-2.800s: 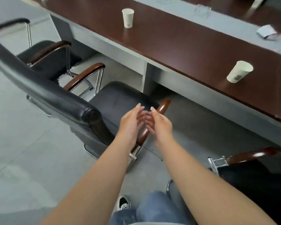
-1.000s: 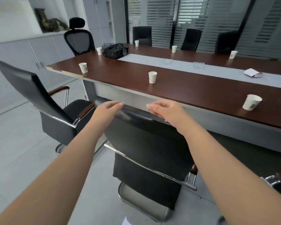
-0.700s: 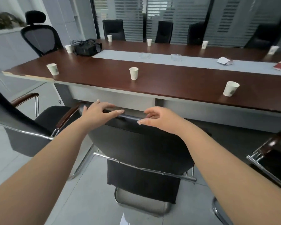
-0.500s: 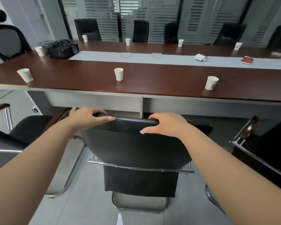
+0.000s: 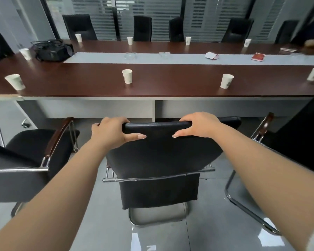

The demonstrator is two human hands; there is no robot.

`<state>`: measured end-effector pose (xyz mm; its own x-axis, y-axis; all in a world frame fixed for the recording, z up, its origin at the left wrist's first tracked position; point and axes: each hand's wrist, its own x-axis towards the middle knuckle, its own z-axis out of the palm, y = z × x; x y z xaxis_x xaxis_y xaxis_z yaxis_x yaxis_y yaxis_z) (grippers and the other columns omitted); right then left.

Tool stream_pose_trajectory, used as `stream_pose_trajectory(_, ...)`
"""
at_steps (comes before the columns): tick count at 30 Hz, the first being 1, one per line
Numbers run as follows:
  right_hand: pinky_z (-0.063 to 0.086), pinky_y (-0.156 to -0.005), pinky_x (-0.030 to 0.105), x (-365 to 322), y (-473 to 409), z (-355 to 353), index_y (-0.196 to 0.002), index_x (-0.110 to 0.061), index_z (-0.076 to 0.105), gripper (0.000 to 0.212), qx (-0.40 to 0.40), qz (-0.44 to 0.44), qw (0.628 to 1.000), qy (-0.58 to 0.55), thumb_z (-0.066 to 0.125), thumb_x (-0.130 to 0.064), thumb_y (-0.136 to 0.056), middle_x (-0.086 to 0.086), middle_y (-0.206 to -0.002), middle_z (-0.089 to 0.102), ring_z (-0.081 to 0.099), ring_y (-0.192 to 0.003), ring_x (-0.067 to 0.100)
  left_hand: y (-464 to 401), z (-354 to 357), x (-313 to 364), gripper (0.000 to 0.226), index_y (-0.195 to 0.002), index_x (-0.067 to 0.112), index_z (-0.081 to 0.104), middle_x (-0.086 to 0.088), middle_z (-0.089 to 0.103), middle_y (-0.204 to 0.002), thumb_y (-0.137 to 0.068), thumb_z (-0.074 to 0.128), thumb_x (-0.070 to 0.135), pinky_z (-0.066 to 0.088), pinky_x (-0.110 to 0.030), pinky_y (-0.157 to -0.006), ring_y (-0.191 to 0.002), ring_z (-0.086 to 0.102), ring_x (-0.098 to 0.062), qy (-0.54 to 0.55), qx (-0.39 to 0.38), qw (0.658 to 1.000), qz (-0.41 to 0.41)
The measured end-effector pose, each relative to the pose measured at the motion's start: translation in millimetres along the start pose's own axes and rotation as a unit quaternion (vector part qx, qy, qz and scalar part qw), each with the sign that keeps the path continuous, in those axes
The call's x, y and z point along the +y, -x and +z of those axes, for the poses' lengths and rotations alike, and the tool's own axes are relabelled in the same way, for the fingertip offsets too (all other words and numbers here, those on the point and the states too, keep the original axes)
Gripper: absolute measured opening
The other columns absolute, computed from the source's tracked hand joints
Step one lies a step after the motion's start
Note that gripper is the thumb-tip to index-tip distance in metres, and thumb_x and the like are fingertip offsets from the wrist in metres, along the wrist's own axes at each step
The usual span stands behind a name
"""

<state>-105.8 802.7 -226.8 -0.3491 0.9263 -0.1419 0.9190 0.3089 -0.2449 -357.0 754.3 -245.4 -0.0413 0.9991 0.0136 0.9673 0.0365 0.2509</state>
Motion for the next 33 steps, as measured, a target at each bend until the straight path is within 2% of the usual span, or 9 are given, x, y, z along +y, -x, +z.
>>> stream_pose_trajectory(3,0.044,-0.070,0.028,-0.6,-3.5,-1.0,-0.115,-0.031,0.061,0.060,0.000,-0.005,1.000,-0.006,0.058,-0.071,-0.070,-0.008,-0.108,0.063,0.053,-0.094,0.014,-0.4,2.0,-1.4,0.062,-0.107,0.028,0.056,0.009,0.052,-0.092,-0.064,0.055,0.074,0.032,-0.043,-0.093,-0.104,0.048,-0.021,0.003,0.034,0.999,0.007)
stream_pose_trajectory(7,0.043,-0.071,0.028,2.0,-11.9,-1.2,-0.116,-0.029,0.061,0.060,0.021,-0.002,1.000,-0.014,0.058,-0.069,-0.071,-0.007,-0.106,0.063,0.055,-0.100,0.017,-16.8,2.4,-3.9,0.061,-0.104,0.026,0.060,0.007,0.058,-0.090,-0.064,0.057,0.072,0.026,-0.038,-0.090,-0.101,0.051,-0.021,-0.019,0.061,0.998,0.016)
stream_pose_trajectory(11,0.040,-0.064,0.026,3.8,-27.3,-6.0,-0.109,-0.030,0.064,0.058,0.026,-0.003,1.000,-0.011,0.058,-0.071,-0.068,-0.007,-0.099,0.063,0.056,-0.098,0.017,-37.4,-1.3,-6.8,0.055,-0.098,0.026,0.061,0.006,0.059,-0.091,-0.065,0.059,0.070,0.021,-0.035,-0.082,-0.102,0.050,-0.022,-0.007,0.071,0.997,0.024)
stream_pose_trajectory(16,0.040,-0.074,0.027,-10.5,-46.4,-3.2,-0.125,-0.028,0.057,0.072,0.042,-0.031,0.998,0.025,0.054,-0.073,-0.070,-0.005,-0.119,0.062,0.054,-0.111,0.019,-52.7,-7.9,-32.1,0.050,-0.094,0.027,0.063,0.010,0.056,-0.084,-0.063,0.063,0.067,0.018,-0.033,-0.080,-0.100,0.051,-0.019,-0.001,0.077,0.997,0.026)
stream_pose_trajectory(22,0.038,-0.067,0.027,-43.1,-80.1,3.0,-0.119,-0.026,0.060,0.074,0.086,-0.055,0.991,0.088,0.045,-0.080,-0.070,-0.003,-0.106,0.065,0.057,-0.099,0.019,-77.4,-20.3,-66.7,0.043,-0.091,0.025,0.059,0.004,0.058,-0.088,-0.067,0.066,0.060,0.021,-0.035,-0.082,-0.104,0.048,-0.024,0.017,0.081,0.997,0.001)
stream_pose_trajectory(25,0.041,-0.072,0.028,-43.4,-92.6,-4.0,-0.127,-0.024,0.055,0.078,0.077,-0.055,0.991,0.091,0.045,-0.077,-0.072,-0.001,-0.120,0.062,0.056,-0.108,0.021,-89.7,-20.1,-68.7,0.048,-0.092,0.021,0.059,-0.004,0.062,-0.093,-0.068,0.065,0.062,0.025,-0.038,-0.089,-0.106,0.046,-0.027,0.012,0.095,0.995,-0.002)
stream_pose_trajectory(27,0.042,-0.076,0.030,-38.8,-95.3,-8.1,-0.133,-0.025,0.050,0.080,0.073,-0.049,0.991,0.101,0.045,-0.077,-0.072,0.000,-0.127,0.059,0.054,-0.114,0.023,-93.5,-18.2,-64.4,0.052,-0.091,0.018,0.059,-0.004,0.061,-0.092,-0.067,0.063,0.064,0.024,-0.038,-0.087,-0.106,0.044,-0.027,0.007,0.104,0.995,0.002)
stream_pose_trajectory(30,0.043,-0.080,0.032,-28.5,-91.5,-11.9,-0.132,-0.027,0.051,0.080,0.056,-0.026,0.993,0.102,0.047,-0.077,-0.071,0.000,-0.128,0.058,0.053,-0.114,0.025,-92.8,-11.4,-49.7,0.054,-0.087,0.019,0.058,-0.001,0.056,-0.085,-0.066,0.060,0.068,0.021,-0.036,-0.082,-0.103,0.046,-0.027,-0.010,0.124,0.992,0.007)
stream_pose_trajectory(33,0.045,-0.081,0.035,-14.7,-81.4,-14.8,-0.124,-0.022,0.057,0.079,0.022,0.011,0.996,0.085,0.049,-0.078,-0.068,0.002,-0.121,0.061,0.053,-0.108,0.025,-87.7,0.9,-33.2,0.050,-0.080,0.023,0.054,0.002,0.052,-0.079,-0.066,0.057,0.071,0.023,-0.038,-0.083,-0.097,0.049,-0.025,-0.025,0.139,0.989,0.032)
